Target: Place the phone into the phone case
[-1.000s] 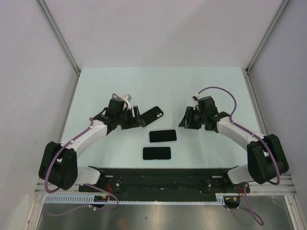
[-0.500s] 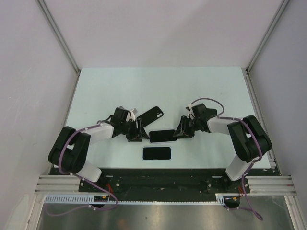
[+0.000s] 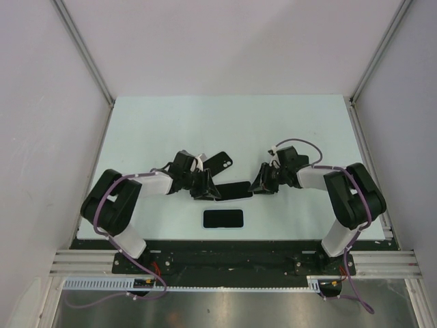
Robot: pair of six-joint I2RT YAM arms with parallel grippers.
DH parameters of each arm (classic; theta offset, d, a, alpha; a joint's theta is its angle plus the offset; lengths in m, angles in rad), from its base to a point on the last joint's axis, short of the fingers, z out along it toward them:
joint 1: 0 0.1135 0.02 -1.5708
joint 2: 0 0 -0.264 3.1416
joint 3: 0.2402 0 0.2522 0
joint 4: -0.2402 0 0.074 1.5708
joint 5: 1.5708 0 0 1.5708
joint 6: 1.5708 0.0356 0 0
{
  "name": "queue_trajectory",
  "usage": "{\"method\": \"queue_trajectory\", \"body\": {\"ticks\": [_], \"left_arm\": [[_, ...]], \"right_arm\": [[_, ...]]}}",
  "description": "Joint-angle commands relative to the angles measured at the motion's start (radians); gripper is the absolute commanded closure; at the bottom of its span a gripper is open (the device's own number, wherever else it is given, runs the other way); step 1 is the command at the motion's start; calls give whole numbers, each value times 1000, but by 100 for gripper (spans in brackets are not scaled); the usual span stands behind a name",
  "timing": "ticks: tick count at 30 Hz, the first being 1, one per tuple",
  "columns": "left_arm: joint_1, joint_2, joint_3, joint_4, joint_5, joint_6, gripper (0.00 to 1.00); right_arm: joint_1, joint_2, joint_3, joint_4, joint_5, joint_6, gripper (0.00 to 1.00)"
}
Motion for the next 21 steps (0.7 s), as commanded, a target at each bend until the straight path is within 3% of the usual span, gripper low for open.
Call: {"method": "queue_trajectory", "body": {"ticks": [1, 13, 21], "left_arm": [[-80, 94, 76, 126, 33, -43, 56], [-134, 269, 375, 132, 59, -76, 57], [-145, 415, 594, 132, -14, -136, 57]], "right_arm": [[-19, -12, -28, 4, -21, -15, 66], [-182, -19, -28, 93, -102, 28, 66], [-275, 16, -10, 222, -75, 103, 66]]}}
